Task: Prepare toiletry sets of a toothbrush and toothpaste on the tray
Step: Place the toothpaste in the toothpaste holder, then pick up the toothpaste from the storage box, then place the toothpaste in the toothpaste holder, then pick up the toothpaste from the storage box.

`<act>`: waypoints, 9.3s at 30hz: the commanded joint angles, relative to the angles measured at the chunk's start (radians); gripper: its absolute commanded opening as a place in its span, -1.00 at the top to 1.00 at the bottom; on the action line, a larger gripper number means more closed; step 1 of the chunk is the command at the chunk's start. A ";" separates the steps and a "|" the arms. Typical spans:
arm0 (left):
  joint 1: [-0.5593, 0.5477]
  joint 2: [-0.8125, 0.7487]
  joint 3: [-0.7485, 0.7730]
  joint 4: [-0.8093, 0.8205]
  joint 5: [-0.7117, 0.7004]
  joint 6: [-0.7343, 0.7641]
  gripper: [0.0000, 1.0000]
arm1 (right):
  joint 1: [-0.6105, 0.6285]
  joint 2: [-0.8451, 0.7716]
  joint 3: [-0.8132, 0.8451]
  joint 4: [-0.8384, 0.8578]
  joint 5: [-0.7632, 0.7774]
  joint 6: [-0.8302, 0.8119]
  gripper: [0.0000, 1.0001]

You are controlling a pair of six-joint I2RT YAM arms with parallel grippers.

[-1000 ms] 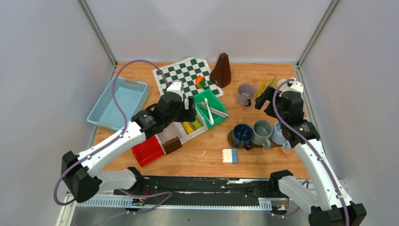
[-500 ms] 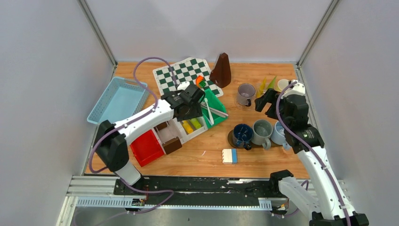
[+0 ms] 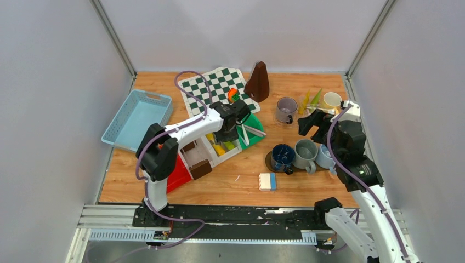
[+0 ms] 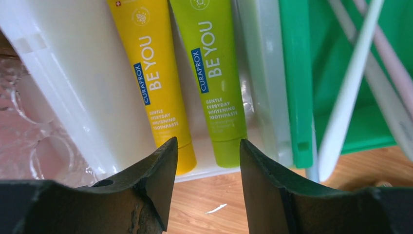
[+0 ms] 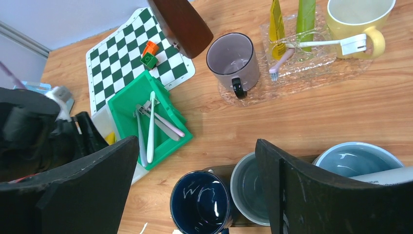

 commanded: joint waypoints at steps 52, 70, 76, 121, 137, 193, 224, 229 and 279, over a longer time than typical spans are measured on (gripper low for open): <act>-0.017 -0.666 -0.436 0.715 0.116 0.550 1.00 | 0.053 0.000 0.067 0.072 -0.295 0.025 -0.86; -0.192 -0.762 -0.652 1.108 0.275 0.923 1.00 | 0.052 0.088 0.047 0.228 -0.511 0.289 -0.84; -0.261 -0.720 -0.634 1.122 0.236 0.988 1.00 | 0.054 0.109 0.026 0.275 -0.529 0.342 -0.82; -0.375 -0.655 -0.571 0.975 -0.083 0.860 -1.00 | 0.071 -0.182 -0.115 0.144 0.244 0.096 1.00; -0.374 -0.694 -0.589 0.870 -0.192 0.729 -1.00 | 0.071 -0.196 -0.244 0.095 0.563 0.218 1.00; -0.230 -0.305 -0.319 0.283 -0.339 0.156 -0.40 | 0.070 -0.263 -0.052 -0.084 0.304 0.083 -0.79; -0.015 0.152 -0.012 -0.016 -0.118 0.095 -0.25 | 0.071 -0.454 -0.154 -0.066 0.390 -0.037 -0.86; -0.006 0.170 -0.010 0.000 -0.082 0.087 -0.08 | 0.071 -0.462 -0.163 -0.060 0.396 -0.042 -0.86; -0.349 -0.679 -0.629 1.144 -0.183 0.964 0.79 | 0.071 0.052 0.077 0.041 -0.312 0.179 -0.82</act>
